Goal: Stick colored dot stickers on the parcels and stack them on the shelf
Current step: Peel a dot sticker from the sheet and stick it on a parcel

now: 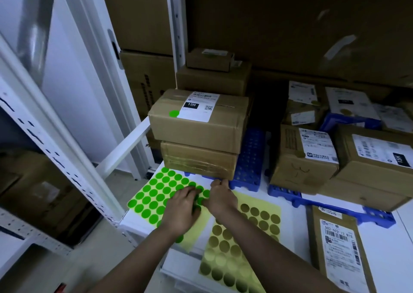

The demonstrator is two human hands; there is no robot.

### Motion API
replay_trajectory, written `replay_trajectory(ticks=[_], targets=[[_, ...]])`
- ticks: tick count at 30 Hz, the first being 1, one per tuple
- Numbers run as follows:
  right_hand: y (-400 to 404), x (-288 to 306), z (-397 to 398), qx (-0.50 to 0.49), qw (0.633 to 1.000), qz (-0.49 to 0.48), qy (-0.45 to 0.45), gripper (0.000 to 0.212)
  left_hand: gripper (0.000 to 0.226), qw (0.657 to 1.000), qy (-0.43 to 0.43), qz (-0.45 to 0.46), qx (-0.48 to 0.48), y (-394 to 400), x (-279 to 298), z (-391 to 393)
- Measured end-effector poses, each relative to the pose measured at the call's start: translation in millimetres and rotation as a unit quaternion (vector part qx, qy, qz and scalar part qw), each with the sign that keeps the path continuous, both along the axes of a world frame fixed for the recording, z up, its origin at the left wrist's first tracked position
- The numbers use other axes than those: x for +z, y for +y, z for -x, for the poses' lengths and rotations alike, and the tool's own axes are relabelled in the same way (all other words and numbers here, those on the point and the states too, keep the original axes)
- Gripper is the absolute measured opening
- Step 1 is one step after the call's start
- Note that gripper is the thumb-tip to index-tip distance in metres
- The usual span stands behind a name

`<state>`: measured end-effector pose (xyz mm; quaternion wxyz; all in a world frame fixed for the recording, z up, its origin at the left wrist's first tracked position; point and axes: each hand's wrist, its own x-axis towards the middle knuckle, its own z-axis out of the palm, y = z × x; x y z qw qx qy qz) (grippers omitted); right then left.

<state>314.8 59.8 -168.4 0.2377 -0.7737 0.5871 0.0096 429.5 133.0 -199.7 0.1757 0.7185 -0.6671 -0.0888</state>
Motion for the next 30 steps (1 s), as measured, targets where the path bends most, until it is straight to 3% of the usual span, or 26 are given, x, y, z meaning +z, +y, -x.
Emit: replay_trajectory(ticks=[5, 8, 11, 14, 17, 23, 30], targets=[[-6, -1, -3, -0.017, 0.999, -0.038, -0.008, 0.067, 0.05, 0.999, -0.037, -0.003, -0.002, 2, -5, -6], [-7, -4, 1, -0.019, 0.999, -0.033, -0.031, 0.043, 0.053, 1.0, -0.021, -0.023, 0.007, 2, 1, -4], [-8, -7, 5, -0.017, 0.99, -0.049, -0.13, 0.007, 0.052, 1.0, 0.004, -0.005, 0.005, 1, 4, -4], [-6, -10, 9, -0.053, 0.952, -0.117, -0.277, 0.022, 0.051, 0.999, 0.021, 0.029, -0.024, 1, 6, -7], [-4, -12, 15, -0.072, 0.921, -0.146, -0.355, 0.026, 0.05, 0.997, 0.025, 0.055, -0.049, -1, 9, -8], [-9, 1, 25, 0.015, 0.915, -0.19, -0.356, 0.025, 0.054, 0.997, 0.059, 0.033, -0.041, -6, 24, -8], [-13, 1, 33, 0.014, 0.907, -0.197, -0.371, 0.034, 0.061, 0.998, 0.024, 0.018, -0.049, -11, 29, -12]])
